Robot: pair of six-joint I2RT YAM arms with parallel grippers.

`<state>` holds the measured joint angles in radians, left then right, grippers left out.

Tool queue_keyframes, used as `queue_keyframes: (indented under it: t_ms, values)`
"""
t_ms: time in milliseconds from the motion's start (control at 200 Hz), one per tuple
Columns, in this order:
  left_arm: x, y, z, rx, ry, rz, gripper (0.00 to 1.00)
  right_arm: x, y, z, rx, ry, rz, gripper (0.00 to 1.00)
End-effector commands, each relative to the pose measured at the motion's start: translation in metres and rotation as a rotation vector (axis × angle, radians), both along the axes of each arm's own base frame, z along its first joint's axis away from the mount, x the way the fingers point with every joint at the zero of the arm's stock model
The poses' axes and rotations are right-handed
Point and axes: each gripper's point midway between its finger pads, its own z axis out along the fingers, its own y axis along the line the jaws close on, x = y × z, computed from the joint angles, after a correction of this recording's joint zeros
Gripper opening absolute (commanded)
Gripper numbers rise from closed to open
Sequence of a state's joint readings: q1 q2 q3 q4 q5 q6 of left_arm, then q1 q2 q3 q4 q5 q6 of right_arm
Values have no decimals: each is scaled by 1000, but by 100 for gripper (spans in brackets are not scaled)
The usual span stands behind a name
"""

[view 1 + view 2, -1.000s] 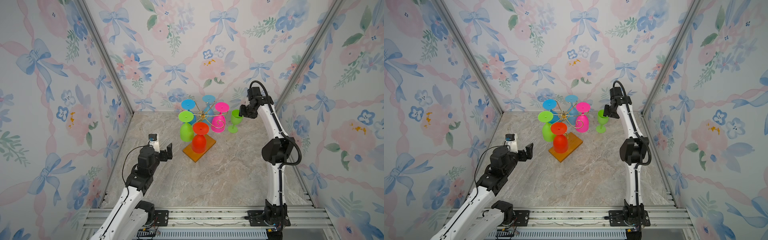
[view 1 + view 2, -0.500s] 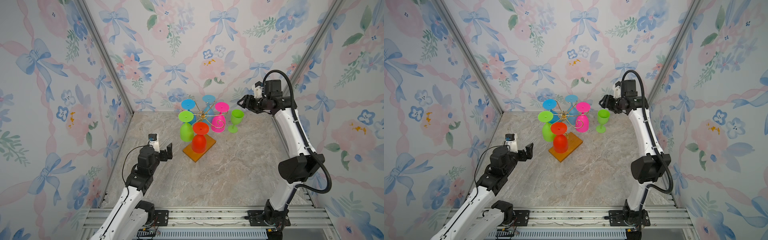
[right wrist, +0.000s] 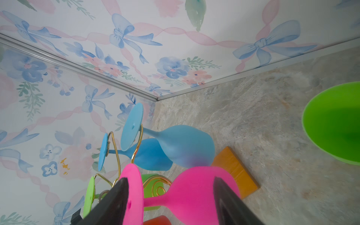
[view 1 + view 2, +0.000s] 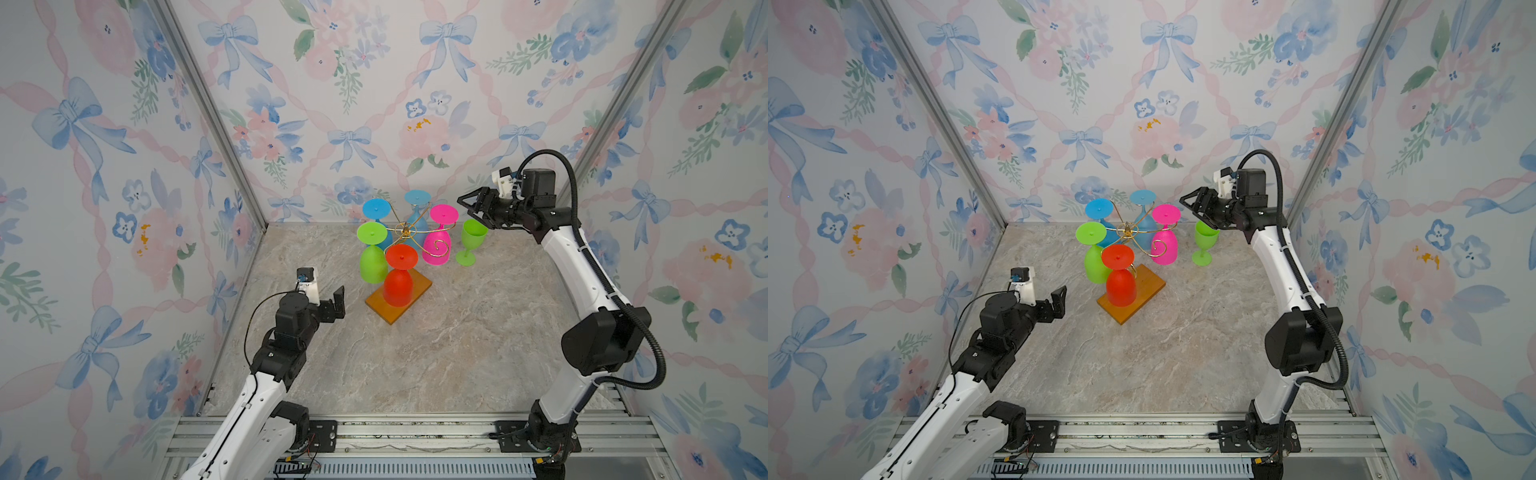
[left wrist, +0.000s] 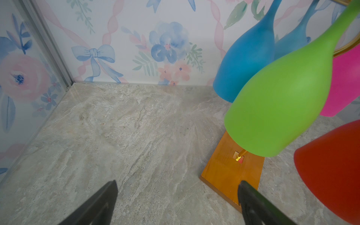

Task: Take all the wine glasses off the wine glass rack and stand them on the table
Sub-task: 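Move the right gripper up to the magenta glass base on the rack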

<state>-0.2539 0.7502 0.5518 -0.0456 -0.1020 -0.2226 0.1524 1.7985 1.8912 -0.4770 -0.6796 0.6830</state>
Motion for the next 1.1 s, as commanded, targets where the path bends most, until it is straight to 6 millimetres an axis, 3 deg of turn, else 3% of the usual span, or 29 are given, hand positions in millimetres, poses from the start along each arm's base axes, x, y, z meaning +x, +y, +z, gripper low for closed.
queue_keyframes:
  t_ms: [0, 495, 815, 1095]
  values:
    - [0, -2, -1, -30, -6, -6, 98, -17, 13, 32, 72, -67, 51, 68]
    - [0, -3, -1, -35, -9, -14, 98, -30, 28, 21, 108, -42, 95, 53]
    - [0, -3, -1, -35, -9, -16, 98, -34, 32, 23, 110, -43, 108, 29]
    - [0, -4, -1, -38, -12, -19, 98, -39, 29, 25, 107, -54, 103, 18]
